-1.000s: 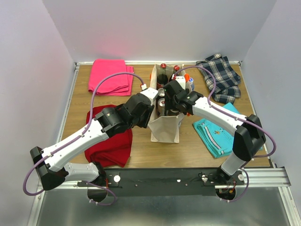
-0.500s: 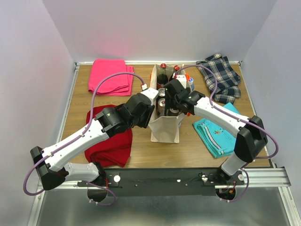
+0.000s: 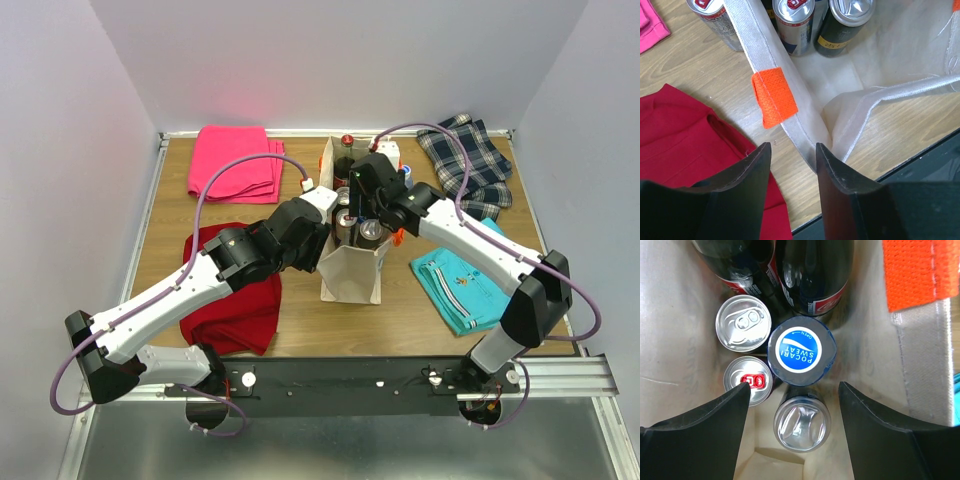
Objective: Place the beverage into the canvas bag
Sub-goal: Place the drink in the canvas bag, then pick up the drink from the center of the board.
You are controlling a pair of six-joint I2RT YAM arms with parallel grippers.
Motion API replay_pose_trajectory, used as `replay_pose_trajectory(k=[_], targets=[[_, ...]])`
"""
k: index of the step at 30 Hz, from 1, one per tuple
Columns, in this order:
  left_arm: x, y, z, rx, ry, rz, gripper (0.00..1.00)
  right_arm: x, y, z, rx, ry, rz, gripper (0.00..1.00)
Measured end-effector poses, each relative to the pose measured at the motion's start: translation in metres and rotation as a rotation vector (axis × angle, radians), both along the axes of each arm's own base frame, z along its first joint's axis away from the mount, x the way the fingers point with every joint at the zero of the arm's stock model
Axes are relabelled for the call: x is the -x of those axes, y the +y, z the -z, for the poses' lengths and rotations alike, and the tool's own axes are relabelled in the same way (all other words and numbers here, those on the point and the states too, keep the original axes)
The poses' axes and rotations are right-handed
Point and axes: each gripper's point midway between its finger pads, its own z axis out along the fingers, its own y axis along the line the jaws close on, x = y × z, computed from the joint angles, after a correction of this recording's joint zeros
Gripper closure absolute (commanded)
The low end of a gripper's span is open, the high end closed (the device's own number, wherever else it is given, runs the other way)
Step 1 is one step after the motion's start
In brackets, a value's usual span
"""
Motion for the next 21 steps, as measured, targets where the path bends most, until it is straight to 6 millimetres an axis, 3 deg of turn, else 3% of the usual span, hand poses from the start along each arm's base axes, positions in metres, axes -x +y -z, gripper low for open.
replay_pose_trajectory(k=[6,21], targets=[[-0.001,0.001,0.000,-0.003,-0.004,-0.003,0.45,-0.003,0.002,-0.012,-0.013,-0.017,0.001,0.21],[-0.006,-0.003,-0.006,-0.005,-0.034,0.014,0.35,-0.020,0.002,-0.088,-0.060,-0.162,0.032,0.21]])
